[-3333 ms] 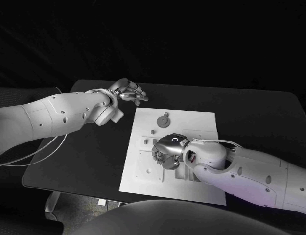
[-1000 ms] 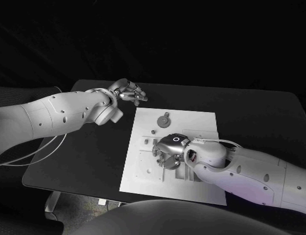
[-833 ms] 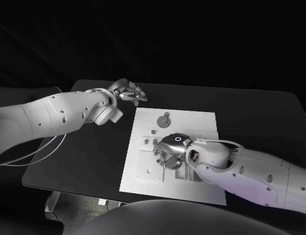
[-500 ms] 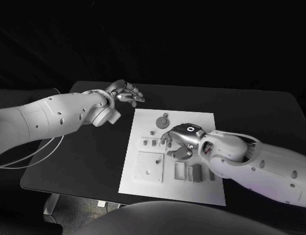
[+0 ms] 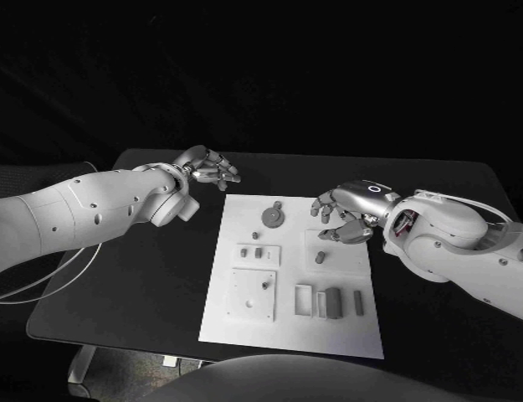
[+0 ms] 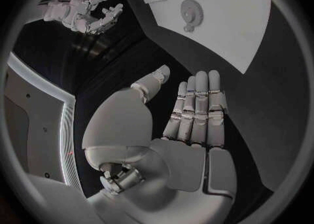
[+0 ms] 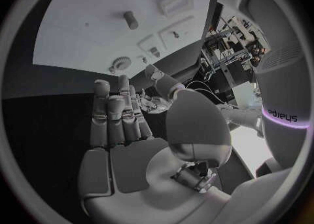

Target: Assemble the parts on the task board

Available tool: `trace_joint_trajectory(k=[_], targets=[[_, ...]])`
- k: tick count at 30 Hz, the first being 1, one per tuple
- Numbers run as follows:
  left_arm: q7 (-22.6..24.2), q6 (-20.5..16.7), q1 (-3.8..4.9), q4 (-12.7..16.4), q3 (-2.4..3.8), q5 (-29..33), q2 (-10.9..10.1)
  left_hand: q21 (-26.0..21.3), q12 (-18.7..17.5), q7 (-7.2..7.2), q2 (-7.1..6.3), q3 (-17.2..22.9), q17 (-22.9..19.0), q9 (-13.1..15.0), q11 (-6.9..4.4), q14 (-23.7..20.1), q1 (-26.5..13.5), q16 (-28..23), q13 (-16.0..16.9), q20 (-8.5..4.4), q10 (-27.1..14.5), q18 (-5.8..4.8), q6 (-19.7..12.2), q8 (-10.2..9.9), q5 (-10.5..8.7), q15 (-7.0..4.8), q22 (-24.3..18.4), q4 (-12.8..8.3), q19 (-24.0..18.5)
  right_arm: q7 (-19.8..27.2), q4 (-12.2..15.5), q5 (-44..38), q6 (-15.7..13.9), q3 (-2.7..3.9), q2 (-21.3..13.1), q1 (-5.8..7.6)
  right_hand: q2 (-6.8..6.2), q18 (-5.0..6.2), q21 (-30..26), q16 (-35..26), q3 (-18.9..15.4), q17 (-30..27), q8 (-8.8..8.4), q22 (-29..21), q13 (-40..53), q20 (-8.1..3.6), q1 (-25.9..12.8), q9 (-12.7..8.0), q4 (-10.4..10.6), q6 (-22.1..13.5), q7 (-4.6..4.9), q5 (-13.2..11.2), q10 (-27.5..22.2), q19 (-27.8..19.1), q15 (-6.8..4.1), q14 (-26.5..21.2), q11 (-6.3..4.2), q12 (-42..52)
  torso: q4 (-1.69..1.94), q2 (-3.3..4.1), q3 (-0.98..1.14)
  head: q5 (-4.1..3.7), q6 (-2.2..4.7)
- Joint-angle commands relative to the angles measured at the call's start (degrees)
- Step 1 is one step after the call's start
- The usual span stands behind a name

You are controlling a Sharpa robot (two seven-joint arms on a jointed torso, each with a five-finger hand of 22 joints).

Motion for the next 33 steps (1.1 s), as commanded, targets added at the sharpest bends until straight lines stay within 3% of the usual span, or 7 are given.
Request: trace_joint_trajectory(k=[1,8,13,23,28,30,33], targets=[[1.0,0.0,0.07,0.0,0.05,0.1,0.2,-0.3,0.1,-0.15,0.07,-0.3,0.1,0.1,0.07,-0.1,0.0,-0.3,-0.1,0.21,-0.2,0.41,-0.4,-0.1,-0.21,0.18,-0.1,0.2,-0.4,-0.8,-0.5,0.4,4.8,-0.21,0.1,-0.11,-0.98,0.81,0.2,0.0,-0.2,0.0,0.06,0.8,-0.3,0.02,-0.3,-0.1,0.6,-0.8,-0.31,0.3,-1.6,0.1,0.61,-0.1,0.66,-0.7,-0.02,0.0,0.0,0.27,0.01],[0.9,0.0,0.07,-0.2,0.05,0.1,0.3,-0.3,0.1,-0.14,0.1,-0.2,0.1,0.1,0.07,-0.1,0.0,-0.3,-0.1,0.22,-0.2,0.41,-0.4,-0.1,-0.21,0.2,-0.1,0.3,-0.4,-1.2,-2.5,-1.3,7.7,-2.04,1.1,-0.94,-1.56,0.81,0.0,0.1,-2.4,0.1,-0.35,0.9,-1.5,0.11,-1.4,-0.3,0.5,-2.5,-1.44,0.3,-4.6,-0.5,1.84,-0.7,1.92,-2.2,-0.03,-0.01,0.02,-0.01,-0.31],[0.9,0.1,0.07,-0.1,0.05,-1.0,0.3,-0.3,0.1,-0.14,0.11,-0.2,0.1,0.1,0.07,-0.1,0.0,-0.3,-0.1,0.22,-0.2,0.41,-0.4,-0.1,-0.21,0.2,-0.1,0.3,-0.4,-2.0,-3.9,-3.8,7.6,-2.5,2.2,-2.36,-1.74,0.81,-0.1,0.2,-2.6,0.1,-0.29,0.9,-1.7,0.13,-1.3,-0.3,0.6,-2.7,-1.7,0.3,-5.0,-0.6,1.99,-0.8,2.08,-2.4,0.0,0.02,0.04,0.32,-0.49],[0.9,0.2,0.07,-0.2,0.05,-1.0,0.3,-0.3,0.1,-0.15,0.14,-0.2,0.1,0.1,0.08,-0.2,0.0,-0.4,-0.1,0.24,-0.2,0.42,-0.4,-0.1,-0.21,0.22,-0.1,0.3,-0.4,-2.1,-5.3,-6.0,7.3,-3.08,3.7,-3.31,-2.32,0.81,-0.4,0.2,-2.5,0.1,0.19,0.8,-2.5,0.31,-1.0,-0.1,1.4,-2.7,-2.28,0.3,-6.4,-1.0,2.46,-1.5,2.55,-3.0,0.02,0.03,0.02,0.15,-0.63],[0.9,0.2,0.07,-0.2,0.05,-1.0,0.4,-0.3,0.1,-0.15,0.16,-0.2,0.1,0.1,0.07,-0.1,0.0,-0.4,-0.1,0.24,-0.2,0.42,-0.4,-0.1,-0.21,0.22,-0.1,0.3,-0.4,-2.2,-5.7,-7.1,5.7,-3.33,4.4,-3.95,-0.93,0.81,-0.2,0.5,-2.5,0.1,0.91,0.9,-2.6,0.24,0.3,0.2,0.7,-1.8,-1.98,0.3,-6.0,-1.0,2.3,-1.4,2.35,-2.6,0.01,0.02,0.01,0.14,-0.63],[0.9,0.2,0.07,-0.2,0.05,-1.0,0.3,-0.3,0.1,-0.15,0.18,-0.2,0.2,0.1,0.07,-0.1,0.0,-0.4,-0.1,0.24,-0.2,0.42,-0.4,-0.1,-0.21,0.23,-0.1,0.3,-0.4,-1.9,-5.8,-7.3,5.4,-3.34,4.6,-4.15,0.78,0.81,0.0,0.7,-2.7,0.1,1.54,1.0,-2.4,0.12,1.5,0.4,-0.5,-0.9,-1.34,0.3,-4.7,-0.8,1.6,-1.1,1.62,-1.7,0.01,0.02,0.01,0.14,-0.63],[0.8,0.3,0.07,-0.2,0.05,-1.0,0.3,-0.3,0.1,-0.15,0.2,-0.2,0.2,0.1,0.08,-0.1,0.0,-0.4,-0.1,0.25,-0.2,0.42,-0.4,-0.1,-0.21,0.23,-0.1,0.3,-0.4,-1.8,-5.9,-7.4,5.2,-3.34,4.7,-4.19,2.2,0.81,0.2,0.7,-3.1,0.0,2.48,1.1,-2.2,0.1,2.0,0.7,-1.6,0.8,-0.69,0.3,-3.2,-0.6,0.86,-0.7,0.81,-0.7,0.01,0.02,0.01,0.15,-0.71]])
